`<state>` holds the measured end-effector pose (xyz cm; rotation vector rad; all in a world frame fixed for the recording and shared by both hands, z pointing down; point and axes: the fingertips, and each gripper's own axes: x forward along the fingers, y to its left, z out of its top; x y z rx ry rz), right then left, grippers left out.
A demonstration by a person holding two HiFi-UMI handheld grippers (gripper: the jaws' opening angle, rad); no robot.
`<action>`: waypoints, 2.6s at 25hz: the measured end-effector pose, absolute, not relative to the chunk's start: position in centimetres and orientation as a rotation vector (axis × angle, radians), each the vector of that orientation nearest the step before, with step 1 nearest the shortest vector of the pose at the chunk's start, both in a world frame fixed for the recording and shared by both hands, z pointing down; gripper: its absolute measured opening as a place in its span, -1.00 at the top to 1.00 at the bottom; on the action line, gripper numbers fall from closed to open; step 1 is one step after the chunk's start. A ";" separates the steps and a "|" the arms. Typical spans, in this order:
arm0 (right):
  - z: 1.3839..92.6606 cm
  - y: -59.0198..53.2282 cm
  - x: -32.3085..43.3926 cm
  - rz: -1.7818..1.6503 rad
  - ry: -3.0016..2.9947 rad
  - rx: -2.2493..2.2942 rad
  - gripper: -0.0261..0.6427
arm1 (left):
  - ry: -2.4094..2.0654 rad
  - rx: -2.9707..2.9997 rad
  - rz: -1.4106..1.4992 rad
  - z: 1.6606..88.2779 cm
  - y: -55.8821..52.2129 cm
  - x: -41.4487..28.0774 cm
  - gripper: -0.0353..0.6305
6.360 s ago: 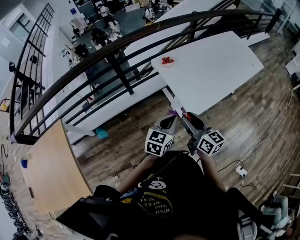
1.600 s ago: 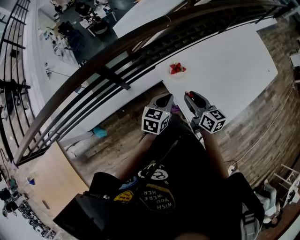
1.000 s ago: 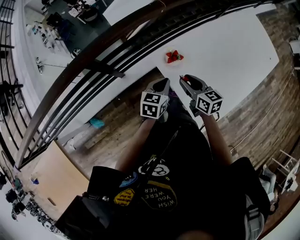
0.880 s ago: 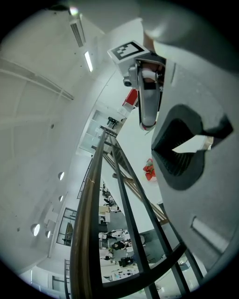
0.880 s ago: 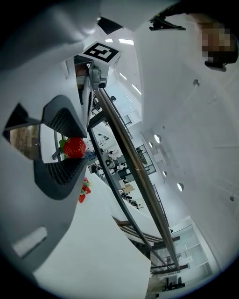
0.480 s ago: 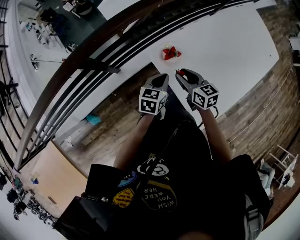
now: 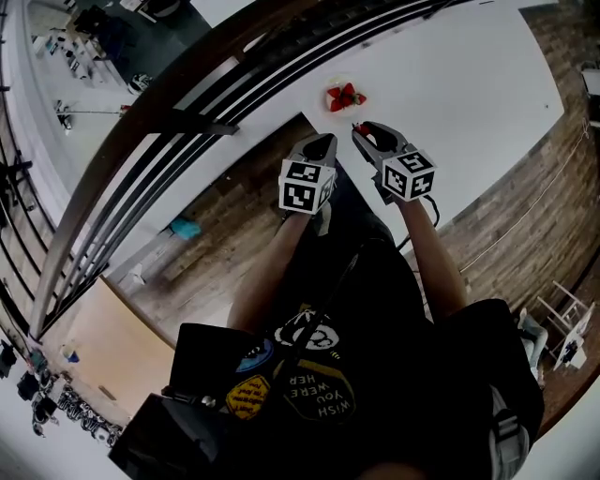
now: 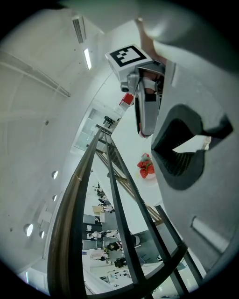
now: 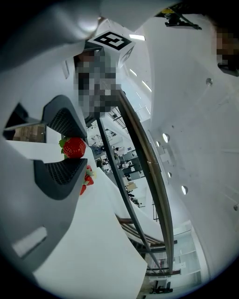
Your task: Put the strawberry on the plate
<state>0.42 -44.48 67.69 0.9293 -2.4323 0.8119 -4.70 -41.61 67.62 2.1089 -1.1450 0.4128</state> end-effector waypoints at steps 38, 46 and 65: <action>78.5 -49.9 -0.1 0.766 -2.203 0.946 0.50 | -1.168 1.994 0.493 74.3 -45.7 -6.9 0.89; 79.2 -50.5 -0.8 0.742 -2.188 0.911 0.50 | -1.173 1.966 0.453 74.2 -45.7 -7.2 0.89; 78.7 -49.3 -0.7 0.698 -2.211 0.876 0.30 | -1.138 1.978 0.433 73.8 -43.9 -6.3 0.89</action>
